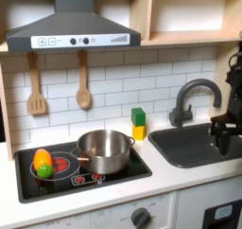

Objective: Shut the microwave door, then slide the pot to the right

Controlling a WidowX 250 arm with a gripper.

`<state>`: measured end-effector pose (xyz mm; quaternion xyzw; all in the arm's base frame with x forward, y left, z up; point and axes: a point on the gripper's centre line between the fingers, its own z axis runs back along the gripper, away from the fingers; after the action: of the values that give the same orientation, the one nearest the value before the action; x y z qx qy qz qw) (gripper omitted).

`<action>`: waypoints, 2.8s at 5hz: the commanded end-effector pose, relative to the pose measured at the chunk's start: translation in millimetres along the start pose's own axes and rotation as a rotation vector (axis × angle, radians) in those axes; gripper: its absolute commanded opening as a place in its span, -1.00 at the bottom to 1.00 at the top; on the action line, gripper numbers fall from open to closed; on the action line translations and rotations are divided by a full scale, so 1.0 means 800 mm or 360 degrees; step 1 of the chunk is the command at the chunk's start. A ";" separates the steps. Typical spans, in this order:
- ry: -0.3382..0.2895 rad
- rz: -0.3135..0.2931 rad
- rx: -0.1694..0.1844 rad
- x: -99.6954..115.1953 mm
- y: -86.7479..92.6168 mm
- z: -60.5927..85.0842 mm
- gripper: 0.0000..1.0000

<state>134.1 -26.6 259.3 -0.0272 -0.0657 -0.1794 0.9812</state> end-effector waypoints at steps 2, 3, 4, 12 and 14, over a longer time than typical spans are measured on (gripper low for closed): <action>0.0059 -0.0022 -0.0040 -0.038 -0.015 -0.007 -1.00; 0.0069 -0.0006 -0.0046 -0.049 -0.016 -0.008 -1.00; 0.0085 -0.0019 -0.0043 -0.055 -0.017 -0.009 -1.00; 0.0141 0.0043 -0.0040 -0.087 -0.026 -0.007 1.00; 0.0144 0.0019 -0.0040 -0.079 -0.025 -0.007 1.00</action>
<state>67.5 -23.3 243.2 -0.0325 -0.0153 -0.1744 0.9840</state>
